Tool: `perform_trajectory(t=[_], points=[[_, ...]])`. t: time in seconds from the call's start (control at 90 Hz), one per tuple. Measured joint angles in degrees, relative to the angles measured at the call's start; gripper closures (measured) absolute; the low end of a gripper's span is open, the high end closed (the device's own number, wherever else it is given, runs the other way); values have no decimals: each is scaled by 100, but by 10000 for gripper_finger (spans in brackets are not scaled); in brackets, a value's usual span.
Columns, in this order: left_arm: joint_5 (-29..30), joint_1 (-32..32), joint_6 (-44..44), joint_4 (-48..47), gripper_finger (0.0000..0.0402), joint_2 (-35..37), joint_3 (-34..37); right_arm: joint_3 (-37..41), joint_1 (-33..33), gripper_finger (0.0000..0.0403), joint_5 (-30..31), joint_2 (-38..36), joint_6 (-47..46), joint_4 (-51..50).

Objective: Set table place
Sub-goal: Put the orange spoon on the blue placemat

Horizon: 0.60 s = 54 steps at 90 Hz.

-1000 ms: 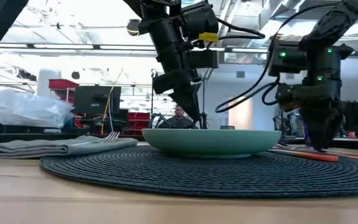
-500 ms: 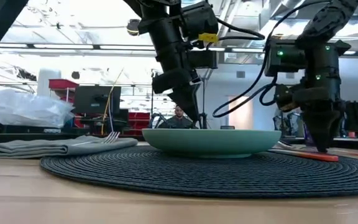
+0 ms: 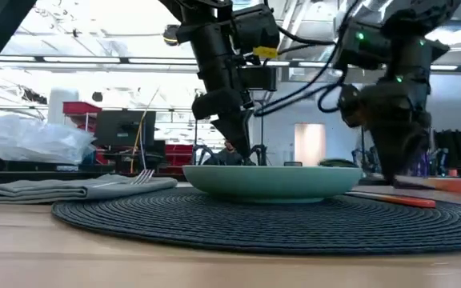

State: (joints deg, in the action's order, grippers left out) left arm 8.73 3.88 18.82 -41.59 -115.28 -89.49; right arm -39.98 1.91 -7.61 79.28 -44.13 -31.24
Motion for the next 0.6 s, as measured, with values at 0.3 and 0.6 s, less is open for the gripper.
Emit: perform_trajectory(t=[0.3,0.6], points=[[0,-191,-368,-19,391,0,0,-143,139,402,-641,-6,-587,905],[-9,-434,-281,-61,391,-4,0,544,227,402,-682,-168,-1338,3136]])
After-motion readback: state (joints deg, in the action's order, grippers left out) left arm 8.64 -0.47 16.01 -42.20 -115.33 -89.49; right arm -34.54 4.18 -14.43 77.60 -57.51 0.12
